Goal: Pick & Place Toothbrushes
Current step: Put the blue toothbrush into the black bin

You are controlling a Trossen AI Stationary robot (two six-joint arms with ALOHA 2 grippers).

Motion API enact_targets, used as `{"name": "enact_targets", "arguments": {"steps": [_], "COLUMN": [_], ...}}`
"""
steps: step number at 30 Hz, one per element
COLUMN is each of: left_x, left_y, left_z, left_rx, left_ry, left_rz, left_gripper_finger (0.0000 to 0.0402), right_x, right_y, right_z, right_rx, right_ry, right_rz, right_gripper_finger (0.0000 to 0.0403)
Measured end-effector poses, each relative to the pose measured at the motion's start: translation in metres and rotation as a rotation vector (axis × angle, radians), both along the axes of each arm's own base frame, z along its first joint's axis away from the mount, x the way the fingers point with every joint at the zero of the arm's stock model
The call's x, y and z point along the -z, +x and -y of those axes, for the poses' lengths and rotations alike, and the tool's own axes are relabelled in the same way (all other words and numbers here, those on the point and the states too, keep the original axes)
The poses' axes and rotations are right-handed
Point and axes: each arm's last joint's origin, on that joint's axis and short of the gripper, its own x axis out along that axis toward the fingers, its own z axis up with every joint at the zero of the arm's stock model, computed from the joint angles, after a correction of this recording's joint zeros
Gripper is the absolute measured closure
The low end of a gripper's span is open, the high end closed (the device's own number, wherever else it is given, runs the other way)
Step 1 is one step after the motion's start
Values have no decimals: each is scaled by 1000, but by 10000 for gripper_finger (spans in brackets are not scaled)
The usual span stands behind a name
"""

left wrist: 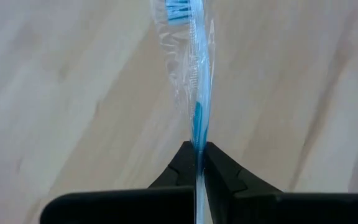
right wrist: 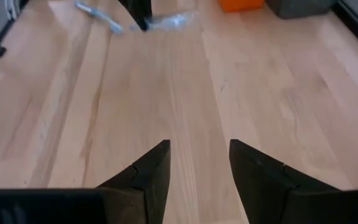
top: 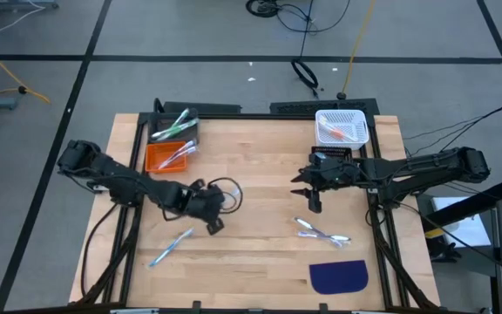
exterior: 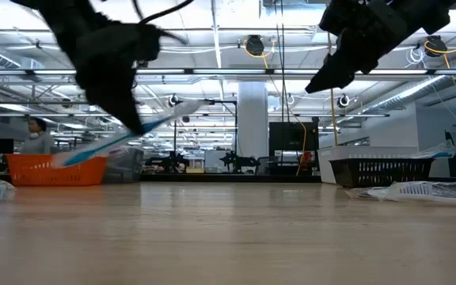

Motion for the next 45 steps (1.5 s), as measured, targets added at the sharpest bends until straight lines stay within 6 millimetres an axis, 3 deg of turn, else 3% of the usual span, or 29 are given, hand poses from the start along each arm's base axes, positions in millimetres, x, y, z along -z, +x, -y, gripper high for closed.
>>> {"name": "enact_targets", "arguments": {"steps": [9,19,26,36,40,45], "left_x": [-27,-53,-52,-46,-40,-39], "left_y": [36,55,68,77,80,80], "left_z": [-22,-35,-40,-43,-45,-45], "left_rx": [124,180,180,168,163,167], "left_ry": [107,206,259,274,276,274], "left_rz": [354,655,768,812,799,793], "left_gripper_finger": [400,400,400,400,399,400], "right_x": [-5,-12,-16,-10,-11,-10], "right_y": [4,24,42,55,57,56], "right_z": [0,0,0,0,0,0], "right_rx": [3,2,2,-2,-2,-13], "right_ry": [7,9,10,-15,-15,-47], "right_rz": [70,242,414,477,497,486], "right_gripper_finger": [248,248,248,250,280,379]}}
